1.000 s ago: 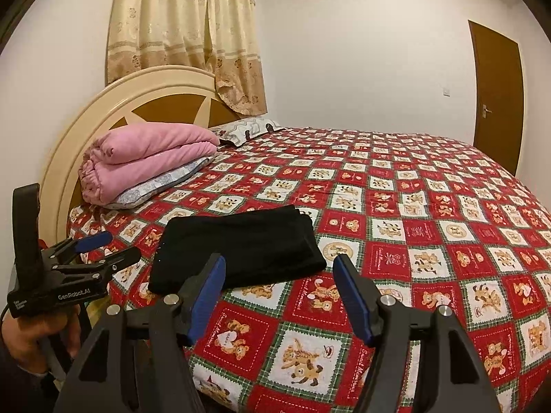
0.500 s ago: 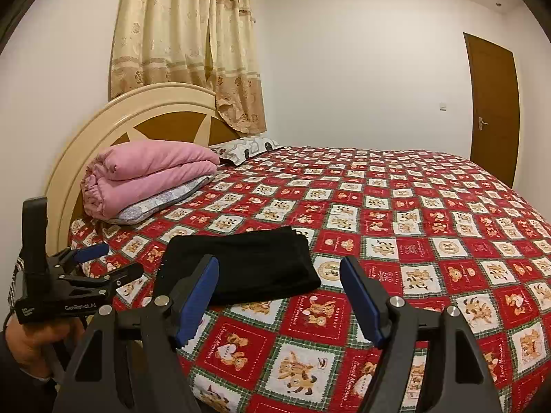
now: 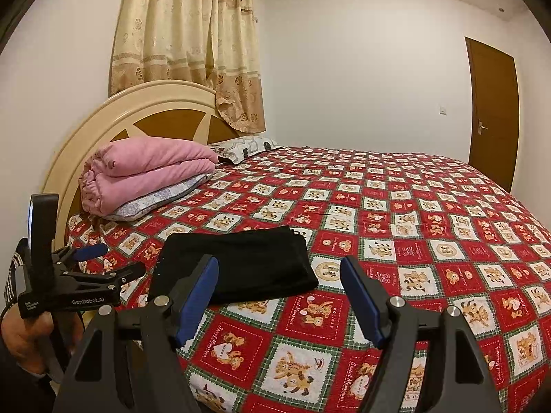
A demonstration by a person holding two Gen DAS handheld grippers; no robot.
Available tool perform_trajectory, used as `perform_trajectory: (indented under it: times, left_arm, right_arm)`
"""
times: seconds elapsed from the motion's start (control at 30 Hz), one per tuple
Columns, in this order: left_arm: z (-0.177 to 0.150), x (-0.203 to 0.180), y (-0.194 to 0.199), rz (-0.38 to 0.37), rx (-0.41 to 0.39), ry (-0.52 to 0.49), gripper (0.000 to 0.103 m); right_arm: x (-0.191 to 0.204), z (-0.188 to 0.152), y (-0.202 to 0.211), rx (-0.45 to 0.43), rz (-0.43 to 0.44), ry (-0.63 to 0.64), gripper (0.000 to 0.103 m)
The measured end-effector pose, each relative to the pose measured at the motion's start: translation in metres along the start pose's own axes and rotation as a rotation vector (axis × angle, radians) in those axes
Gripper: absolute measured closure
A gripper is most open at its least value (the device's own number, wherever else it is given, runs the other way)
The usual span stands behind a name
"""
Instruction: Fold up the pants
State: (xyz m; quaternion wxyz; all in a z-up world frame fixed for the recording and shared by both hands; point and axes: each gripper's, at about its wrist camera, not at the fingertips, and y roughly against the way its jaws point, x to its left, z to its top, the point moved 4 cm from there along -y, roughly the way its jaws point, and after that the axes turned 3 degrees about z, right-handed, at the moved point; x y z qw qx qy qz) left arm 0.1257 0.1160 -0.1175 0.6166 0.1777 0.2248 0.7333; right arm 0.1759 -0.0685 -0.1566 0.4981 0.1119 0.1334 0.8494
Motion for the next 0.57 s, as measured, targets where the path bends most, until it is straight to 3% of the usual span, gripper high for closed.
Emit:
perform_trajectory:
  times: [0.27, 0.57]
  left_arm:
    - [-0.002, 0.005, -0.001, -0.001, 0.004, 0.022, 0.0]
    - [0.002, -0.003, 0.009, -0.005, -0.078, -0.028, 0.0]
  right_arm:
    - [0.001, 0.0, -0.001, 0.003, 0.001, 0.004, 0.029]
    - [-0.001, -0.004, -0.005, 0.014, 0.0, -0.005, 0.029]
